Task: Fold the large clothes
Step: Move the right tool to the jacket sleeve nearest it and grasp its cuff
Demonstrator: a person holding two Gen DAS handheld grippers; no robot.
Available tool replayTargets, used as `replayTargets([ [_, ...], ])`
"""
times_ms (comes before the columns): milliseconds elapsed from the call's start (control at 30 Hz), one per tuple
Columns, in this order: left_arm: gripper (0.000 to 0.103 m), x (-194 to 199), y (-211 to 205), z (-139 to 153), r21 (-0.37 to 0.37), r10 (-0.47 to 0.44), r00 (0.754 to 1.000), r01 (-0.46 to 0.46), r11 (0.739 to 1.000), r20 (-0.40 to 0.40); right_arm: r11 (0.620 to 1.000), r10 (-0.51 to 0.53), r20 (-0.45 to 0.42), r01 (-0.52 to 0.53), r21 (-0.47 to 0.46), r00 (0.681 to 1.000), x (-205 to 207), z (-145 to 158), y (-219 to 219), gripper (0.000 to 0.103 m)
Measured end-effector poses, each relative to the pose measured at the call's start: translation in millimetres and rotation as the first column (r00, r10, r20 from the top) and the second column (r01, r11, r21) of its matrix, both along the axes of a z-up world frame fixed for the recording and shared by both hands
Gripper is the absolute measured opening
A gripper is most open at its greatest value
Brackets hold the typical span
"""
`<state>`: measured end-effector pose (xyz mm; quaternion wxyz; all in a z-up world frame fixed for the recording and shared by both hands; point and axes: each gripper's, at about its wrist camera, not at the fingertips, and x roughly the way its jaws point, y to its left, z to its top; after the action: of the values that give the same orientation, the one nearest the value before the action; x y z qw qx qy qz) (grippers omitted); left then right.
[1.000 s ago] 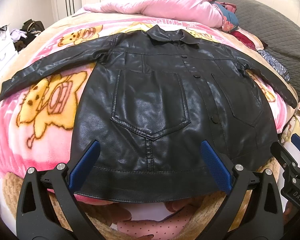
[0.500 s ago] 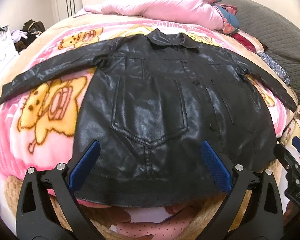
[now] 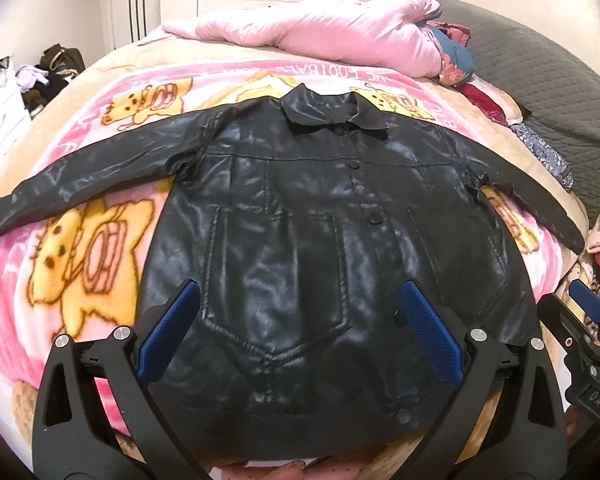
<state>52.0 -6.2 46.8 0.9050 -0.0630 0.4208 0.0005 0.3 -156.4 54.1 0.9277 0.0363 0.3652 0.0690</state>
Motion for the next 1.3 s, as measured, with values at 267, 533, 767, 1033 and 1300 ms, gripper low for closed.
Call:
replayTargets([
  [267,0.094,39,-4,2,-0.031,-0.006,1.0,0.006,0.999,-0.019,1.0,-0.003,0.002,0.003,0.028,1.0,38,10,-3,0.099],
  [533,0.094,72,-7,9,-0.032,0.005,1.0,-0.004,0.999,0.008,0.997,-0.068,-0.036,0.069,0.022,0.997,84,12,-14,0.099],
  [767,0.094,100,-12,17,-0.047,-0.003,1.0,0.005,0.999,0.029,0.993,-0.104,-0.056,0.106,0.04,0.993,120,13,-24,0.099],
  [1033,0.094,140,-24,24,-0.038,0.004,1.0,-0.003,0.999,0.021,0.978,-0.183,-0.038,0.186,0.093,0.982,166,33,-54,0.099],
  [1300,0.094,175,-46,27,-0.043,-0.017,1.0,0.017,0.999,0.001,0.934,-0.301,-0.044,0.303,0.19,0.953,210,53,-99,0.099],
])
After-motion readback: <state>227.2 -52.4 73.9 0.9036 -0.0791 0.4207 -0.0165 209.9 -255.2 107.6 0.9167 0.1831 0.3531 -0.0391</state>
